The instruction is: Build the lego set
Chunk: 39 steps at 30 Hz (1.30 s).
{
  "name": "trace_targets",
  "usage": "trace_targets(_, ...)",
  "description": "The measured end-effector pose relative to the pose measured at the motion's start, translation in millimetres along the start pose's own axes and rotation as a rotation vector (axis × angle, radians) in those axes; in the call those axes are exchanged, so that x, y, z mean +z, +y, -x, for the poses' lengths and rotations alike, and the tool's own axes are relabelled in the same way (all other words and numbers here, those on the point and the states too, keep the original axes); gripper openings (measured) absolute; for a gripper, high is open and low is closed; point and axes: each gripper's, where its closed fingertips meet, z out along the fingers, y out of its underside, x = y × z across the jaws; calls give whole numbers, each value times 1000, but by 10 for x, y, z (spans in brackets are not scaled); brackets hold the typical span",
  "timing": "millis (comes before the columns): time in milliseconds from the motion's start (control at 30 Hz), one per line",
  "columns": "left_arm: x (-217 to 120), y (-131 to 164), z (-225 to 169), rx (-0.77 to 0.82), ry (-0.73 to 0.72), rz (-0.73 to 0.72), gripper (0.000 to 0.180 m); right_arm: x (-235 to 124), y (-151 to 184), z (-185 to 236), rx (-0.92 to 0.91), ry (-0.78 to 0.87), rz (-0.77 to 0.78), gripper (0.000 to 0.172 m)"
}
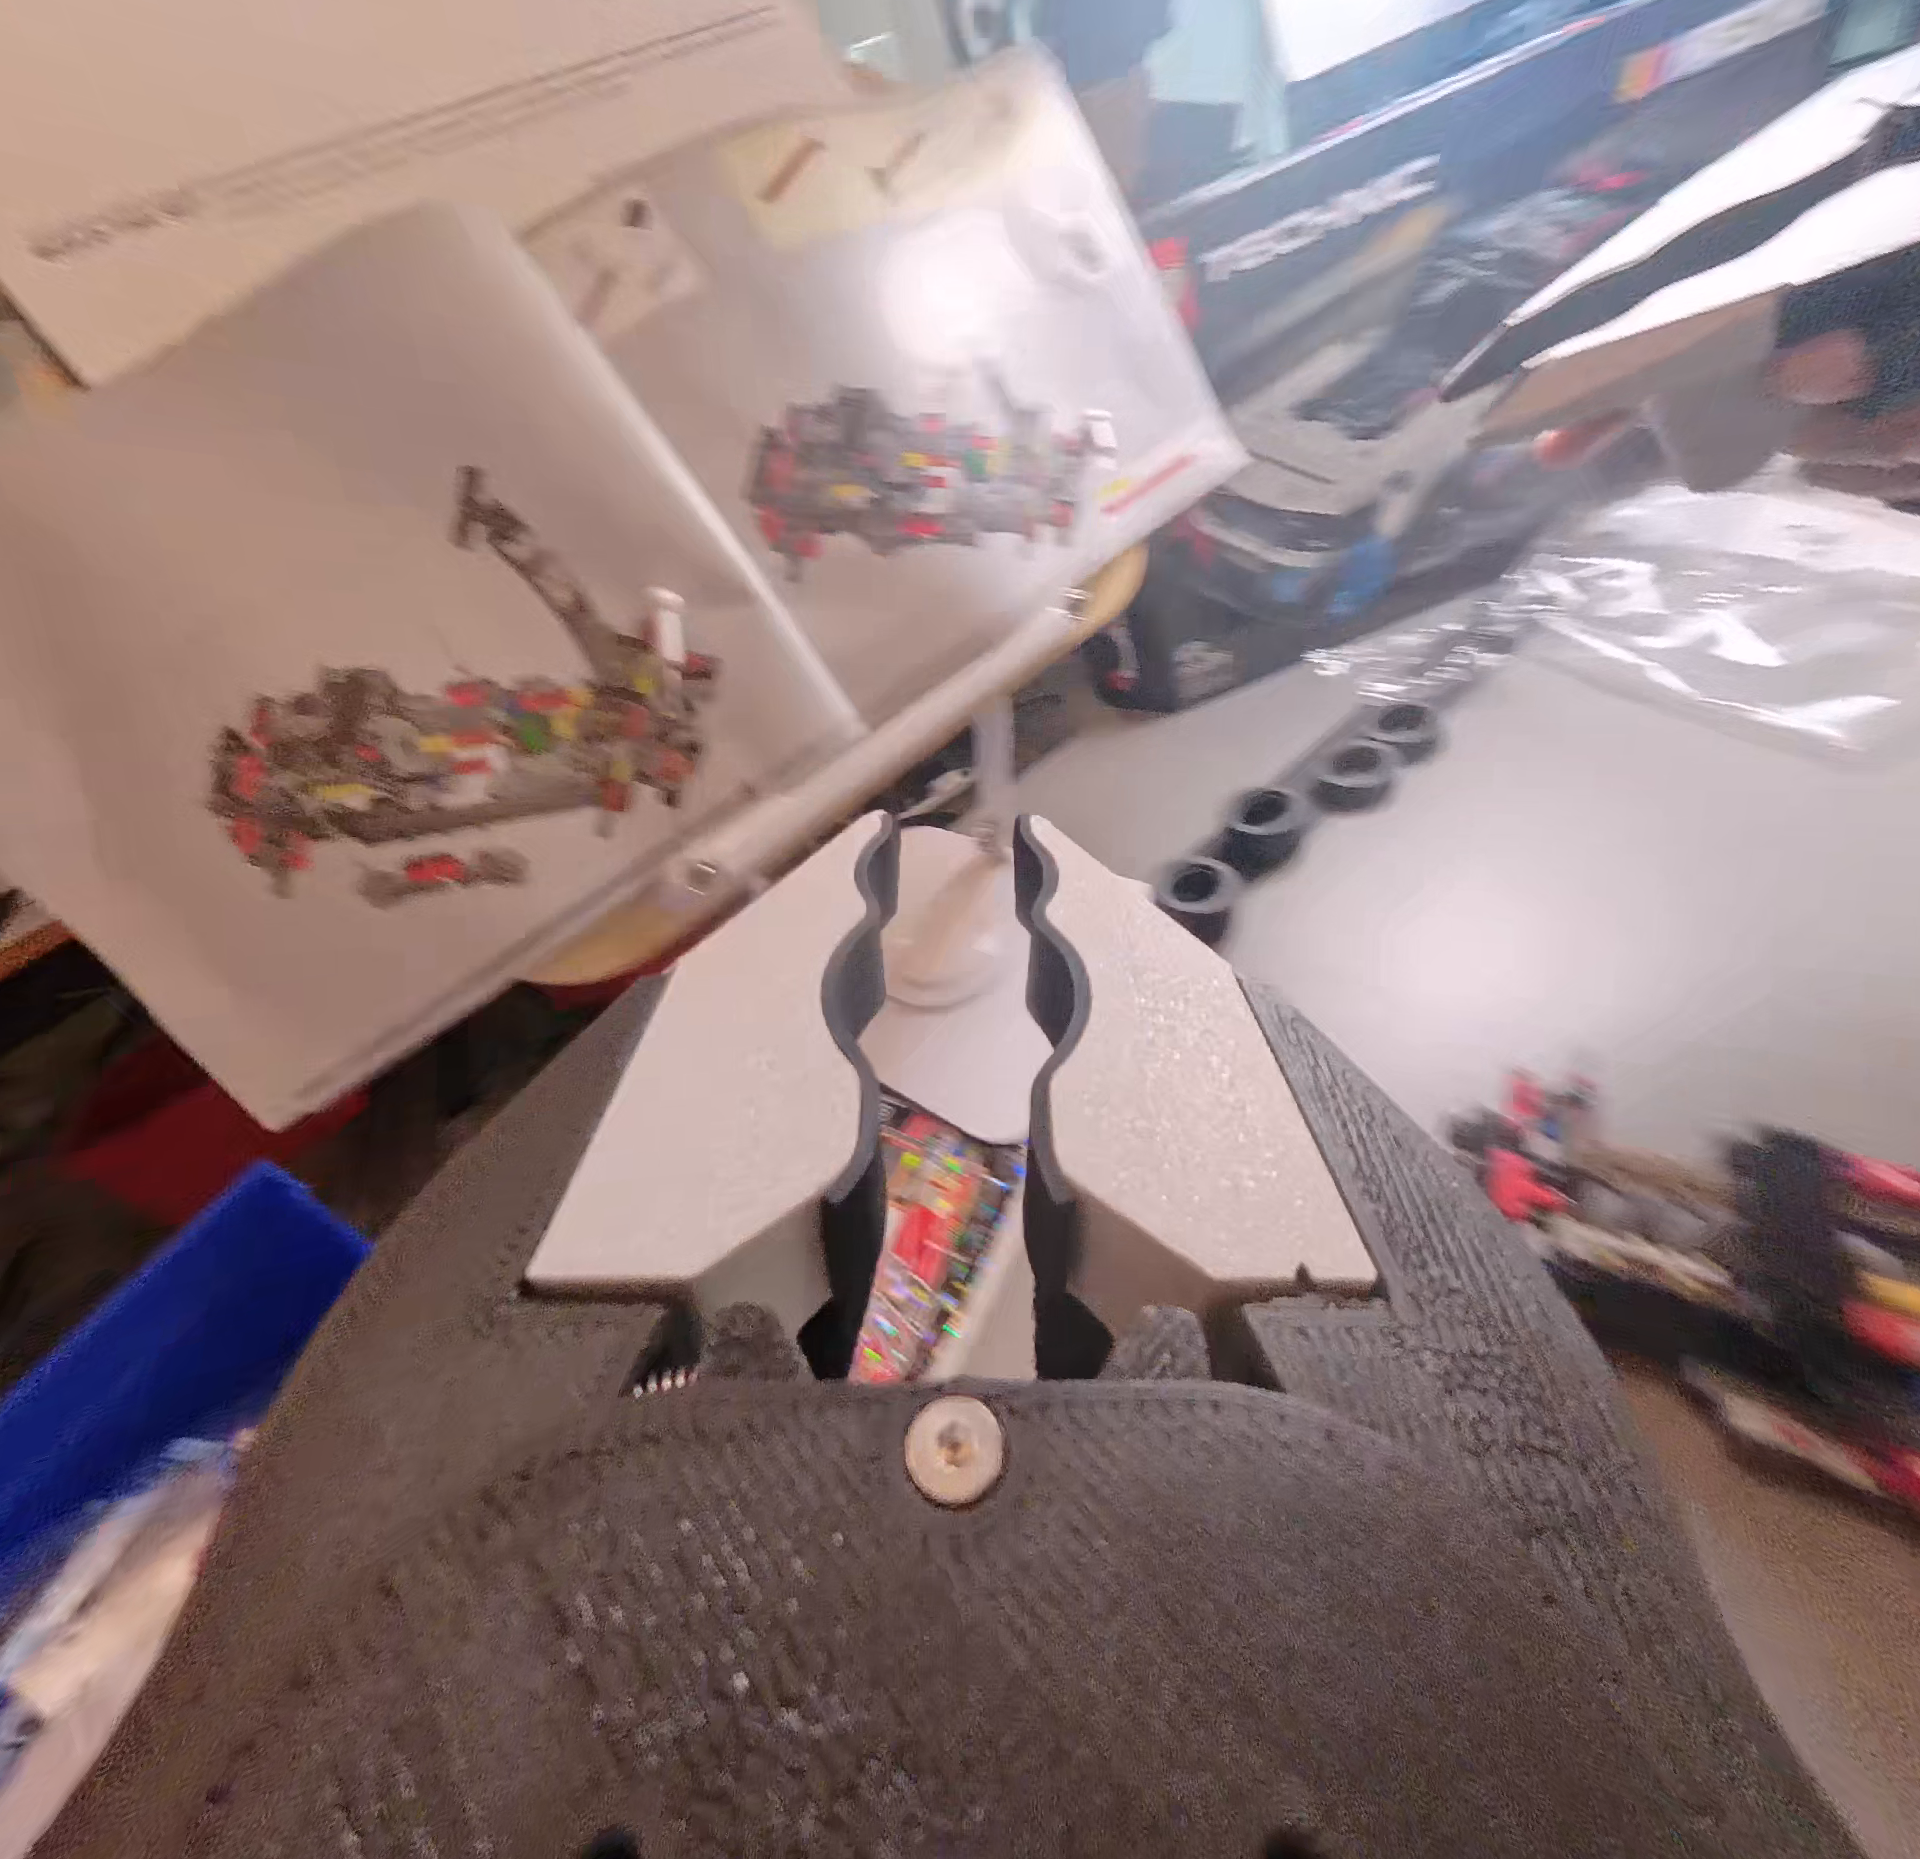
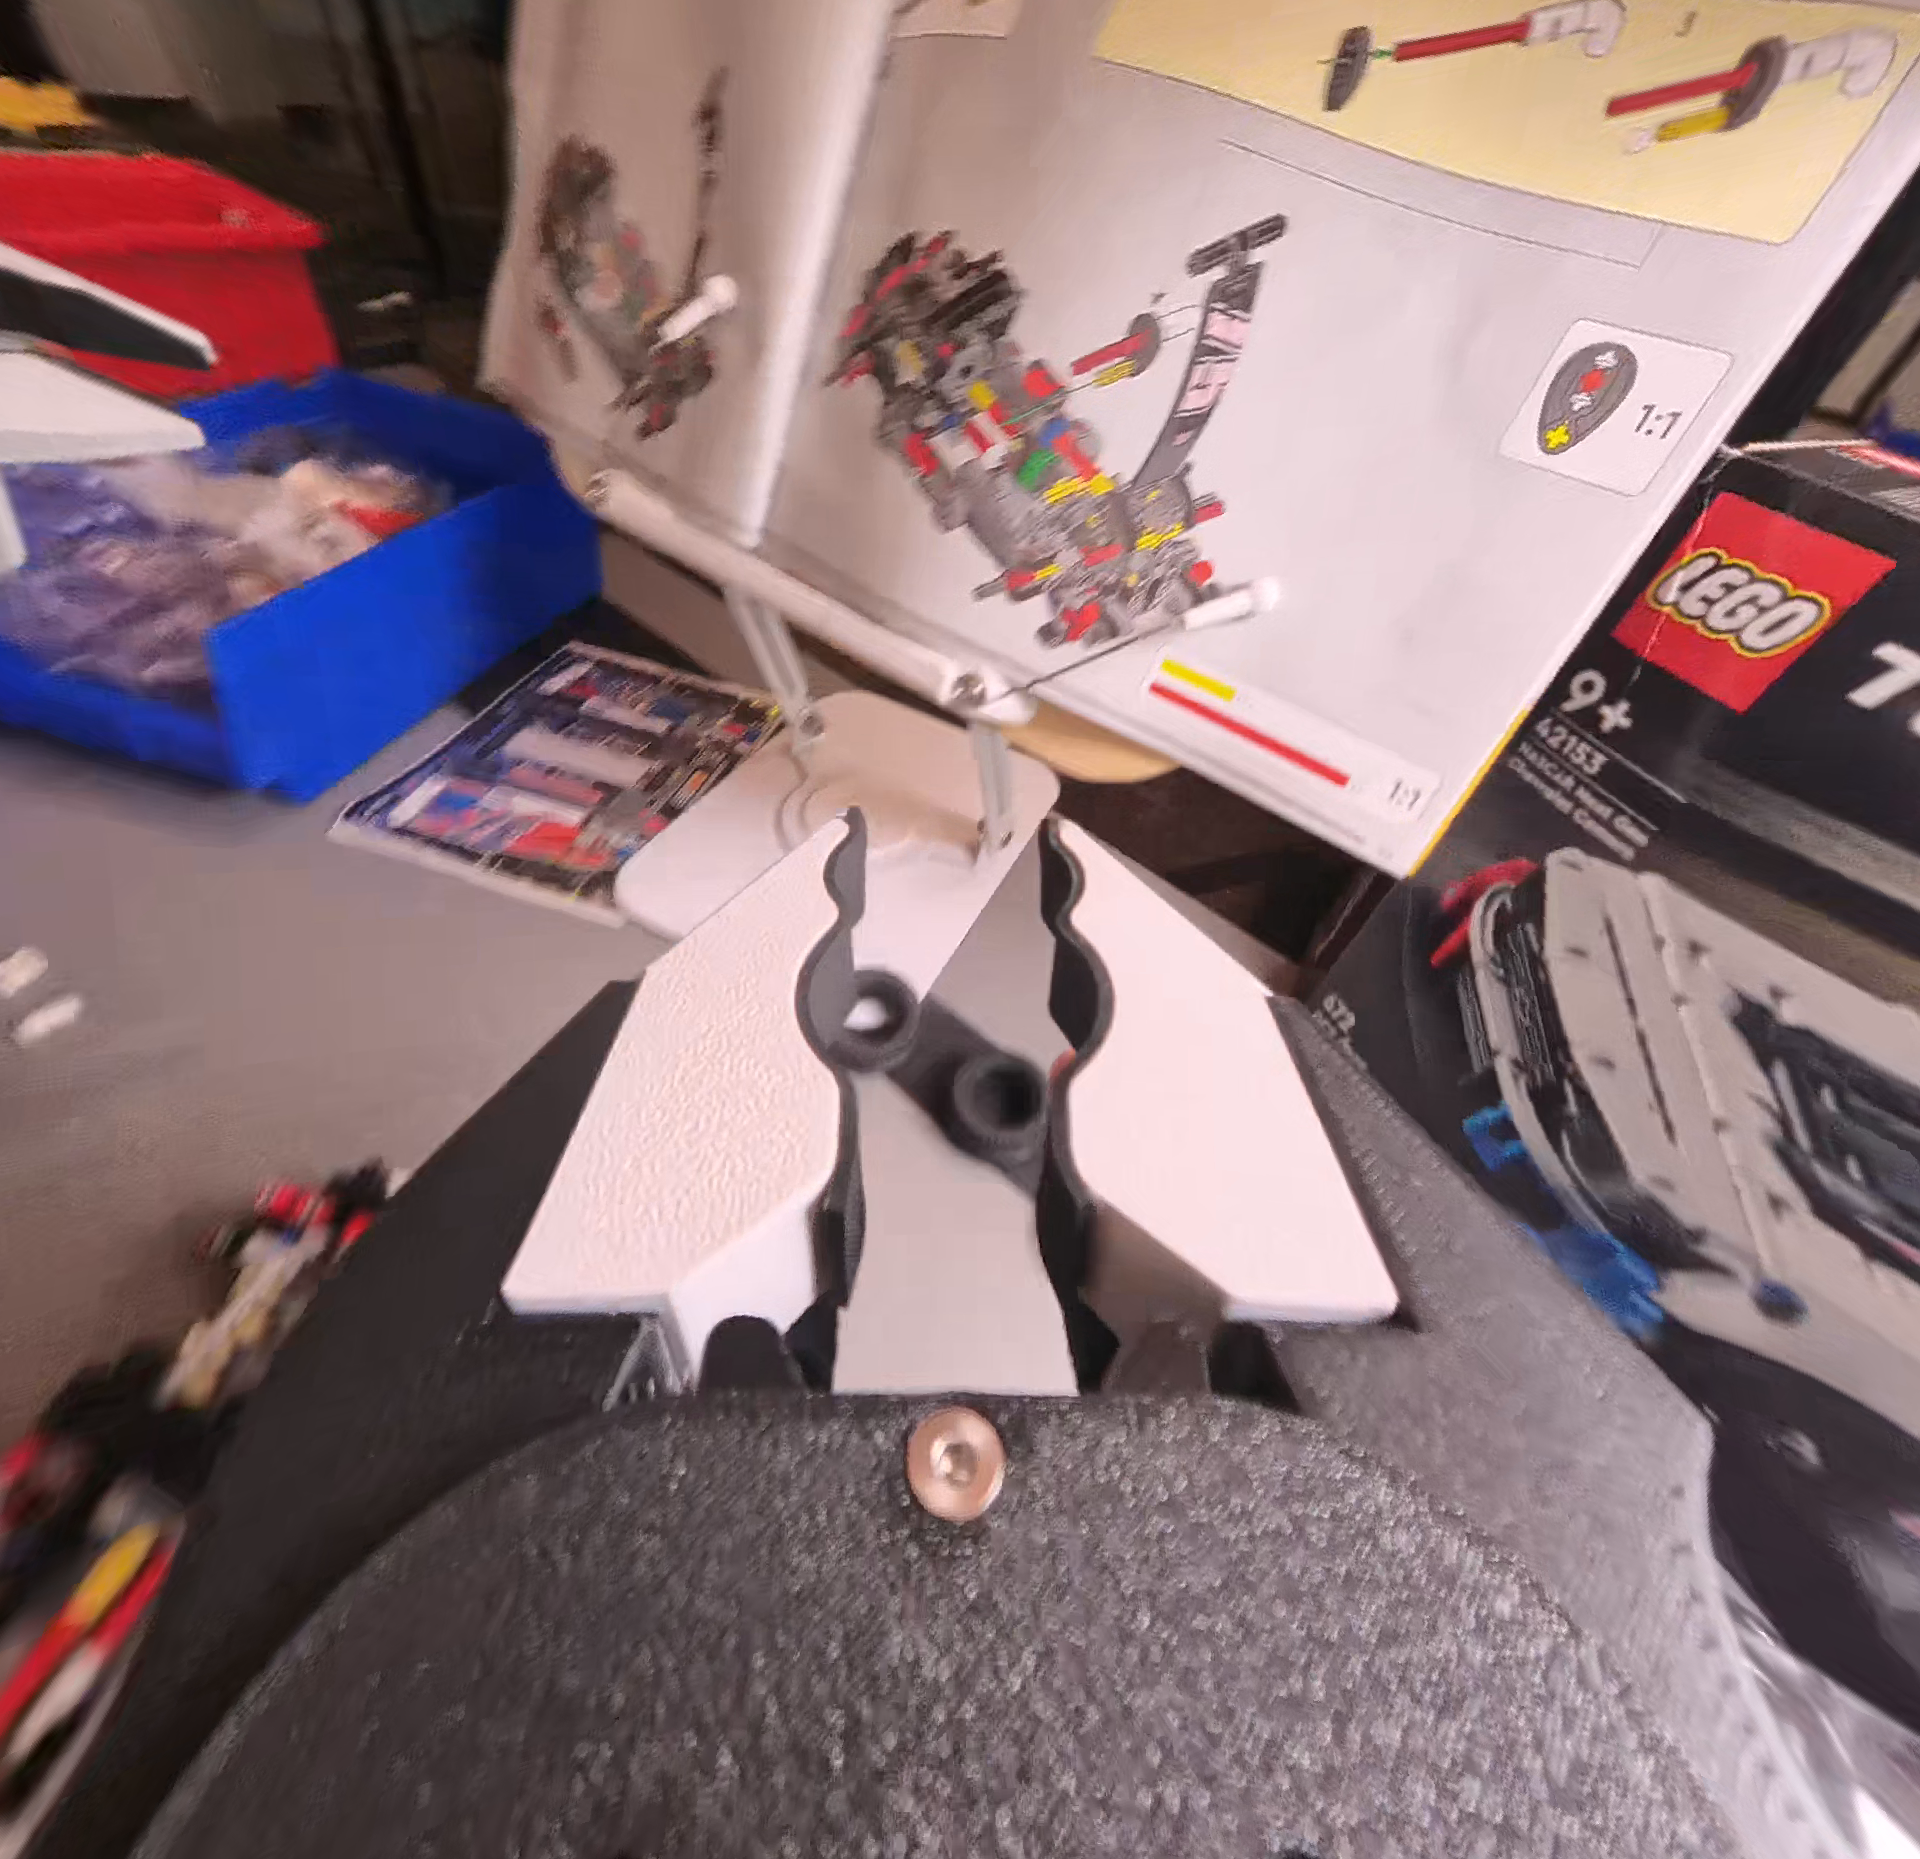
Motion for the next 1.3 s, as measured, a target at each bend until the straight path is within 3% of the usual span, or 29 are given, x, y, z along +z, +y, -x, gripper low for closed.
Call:
trace_targets(33,197,-26,195,-7,-32,17,22,235,-43,-111,41,35,10,37)
trace_targets(167,806,104,723,-73,-99,86,34,855,-97,-411,229,132,0,27)
trace_targets(267,1050,280,852,-30,-116,141,38,1018,-41,-486,237,195,-1,20)
trace_targets(300,1104,339,874,3,-126,162,37,1044,-16,-488,225,205,-2,9)
trace_targets(400,1196,429,906,81,-155,168,27,1042,-15,-482,223,188,-66,5)
trace_targets(500,1190,435,935,75,-167,141,0,1007,57,-480,324,132,-106,5)
trace_targets(667,1120,444,996,-130,-193,64,0,958,178,-458,417,81,-191,6)
trace_targets(833,948,623,1168,-498,-233,-26,4,942,294,-423,518,28,-230,9)
trace_targets(867,917,666,1176,-565,-235,-41,4,944,351,-434,527,45,-217,0)
trace_targets(1000,831,843,1131,-891,-208,-99,8,923,536,-332,521,-3,-213,9)
trace_targets(1133,736,921,864,-1151,-88,-119,13,700,621,-477,387,114,-210,10)
trace_targets(1200,657,831,619,-1139,-7,-129,15,600,538,-570,294,166,-214,13)
trace_targets(1300,547,547,413,-990,27,-190,18,568,272,-660,187,201,-204,33)
